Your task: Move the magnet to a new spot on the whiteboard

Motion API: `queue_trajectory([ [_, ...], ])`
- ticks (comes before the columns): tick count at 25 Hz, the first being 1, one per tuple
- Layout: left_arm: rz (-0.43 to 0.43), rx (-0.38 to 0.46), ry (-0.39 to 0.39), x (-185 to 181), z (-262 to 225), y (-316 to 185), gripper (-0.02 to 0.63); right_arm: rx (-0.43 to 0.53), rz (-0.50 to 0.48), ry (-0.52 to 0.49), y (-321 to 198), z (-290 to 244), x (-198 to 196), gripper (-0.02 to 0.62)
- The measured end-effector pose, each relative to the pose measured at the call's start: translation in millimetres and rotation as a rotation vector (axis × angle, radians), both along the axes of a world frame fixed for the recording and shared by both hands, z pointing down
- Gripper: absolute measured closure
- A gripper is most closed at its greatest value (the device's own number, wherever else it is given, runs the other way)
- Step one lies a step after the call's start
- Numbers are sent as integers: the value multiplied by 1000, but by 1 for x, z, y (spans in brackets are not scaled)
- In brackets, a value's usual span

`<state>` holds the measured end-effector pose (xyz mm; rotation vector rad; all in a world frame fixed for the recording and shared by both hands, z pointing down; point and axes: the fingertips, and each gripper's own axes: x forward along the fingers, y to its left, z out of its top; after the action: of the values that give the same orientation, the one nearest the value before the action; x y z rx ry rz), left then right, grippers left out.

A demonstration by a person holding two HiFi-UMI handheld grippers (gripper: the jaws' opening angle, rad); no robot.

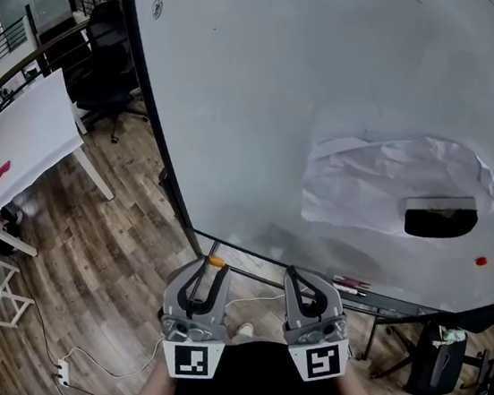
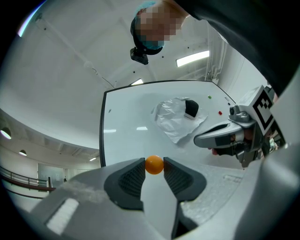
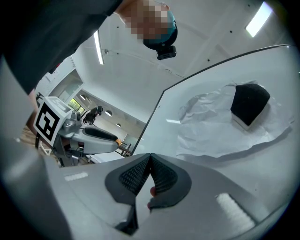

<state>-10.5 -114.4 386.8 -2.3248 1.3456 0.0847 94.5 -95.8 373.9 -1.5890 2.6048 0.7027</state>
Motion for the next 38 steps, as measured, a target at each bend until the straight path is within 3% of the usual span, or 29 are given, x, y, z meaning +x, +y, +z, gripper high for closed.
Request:
queue_trajectory([
  [18,32,33,-10,10,-11,-11,476,3,31,5,0,-2,10,592],
  [38,102,66,-5,3,-38,-66,476,0,158,5,-29,-8,11,592],
])
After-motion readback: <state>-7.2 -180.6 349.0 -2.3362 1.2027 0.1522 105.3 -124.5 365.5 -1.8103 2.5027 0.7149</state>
